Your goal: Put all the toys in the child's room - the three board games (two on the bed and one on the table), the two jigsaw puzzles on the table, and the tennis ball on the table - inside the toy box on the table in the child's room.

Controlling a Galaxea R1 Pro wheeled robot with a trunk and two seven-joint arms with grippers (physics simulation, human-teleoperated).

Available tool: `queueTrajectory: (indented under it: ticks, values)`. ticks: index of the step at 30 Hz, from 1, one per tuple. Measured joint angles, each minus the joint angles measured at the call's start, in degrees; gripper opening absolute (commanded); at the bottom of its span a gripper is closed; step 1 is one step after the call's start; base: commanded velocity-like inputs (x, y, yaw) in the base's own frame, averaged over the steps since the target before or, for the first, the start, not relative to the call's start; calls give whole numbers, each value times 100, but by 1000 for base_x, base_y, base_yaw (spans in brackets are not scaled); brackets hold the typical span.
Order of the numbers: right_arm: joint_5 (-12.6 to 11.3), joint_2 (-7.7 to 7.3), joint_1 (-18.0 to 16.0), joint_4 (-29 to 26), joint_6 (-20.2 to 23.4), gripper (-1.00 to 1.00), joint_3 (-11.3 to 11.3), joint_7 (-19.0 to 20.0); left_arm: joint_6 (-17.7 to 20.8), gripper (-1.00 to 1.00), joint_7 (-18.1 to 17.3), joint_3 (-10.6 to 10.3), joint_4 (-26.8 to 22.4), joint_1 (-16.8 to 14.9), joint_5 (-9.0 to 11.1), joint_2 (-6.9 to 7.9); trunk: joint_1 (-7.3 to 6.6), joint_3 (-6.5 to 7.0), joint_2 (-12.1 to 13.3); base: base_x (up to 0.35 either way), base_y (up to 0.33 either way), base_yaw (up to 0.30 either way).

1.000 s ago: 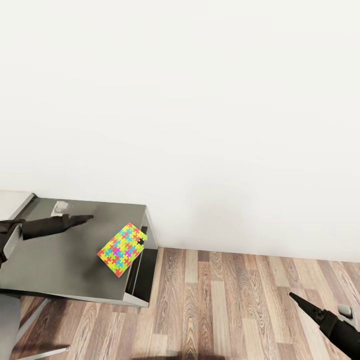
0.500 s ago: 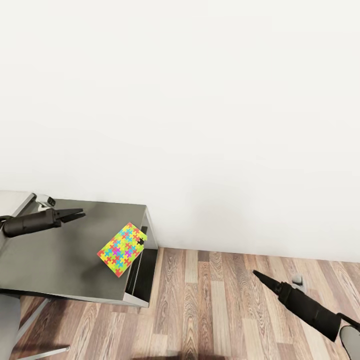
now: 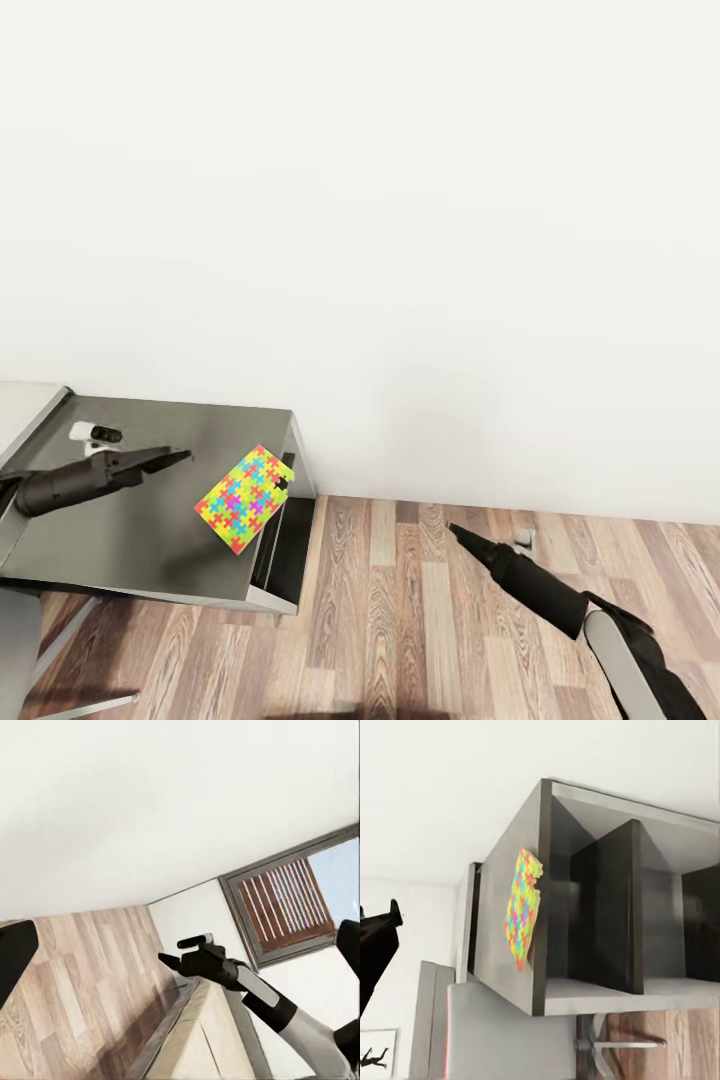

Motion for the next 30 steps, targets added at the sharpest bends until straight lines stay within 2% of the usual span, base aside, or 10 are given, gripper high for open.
queueTrajectory:
  ticks: [1,5,6,10,14,17,21,26,30]
  values:
    - [7,71,-71,62,-7,100,27,19,91,100,0,-1,-296,220,106,-32,0,0,0,0,0,0]
    - [14,199,-177,139,0,100,62,3,208,100,0,-1,-862,644,227,-145,0,0,0,0,0,0]
    - [17,255,-213,175,7,100,74,-14,242,100,0,4,-1106,817,257,-231,0,0,0,0,0,0]
    - [28,407,-335,329,13,100,94,-47,351,100,-1,21,-1538,1039,293,-384,0,0,0,0,0,0]
    - [101,571,-654,862,-11,100,250,-59,468,100,0,20,-1811,1150,305,-471,0,0,0,0,0,0]
    - [285,667,-1180,1768,-96,100,515,-39,492,100,0,22,-1914,1185,308,-499,1,0,1,0,0,0]
    - [382,729,-1705,2724,-426,100,683,-2,488,100,0,29,-1949,1202,306,-507,0,0,0,0,0,0]
    - [436,838,-2089,3285,-629,100,856,27,478,100,-1,18,-1967,1210,305,-513,0,0,0,0,0,0]
    - [438,870,-2209,3426,-687,100,1048,25,479,100,-1,6,-1974,1212,297,-522,0,0,0,0,0,0]
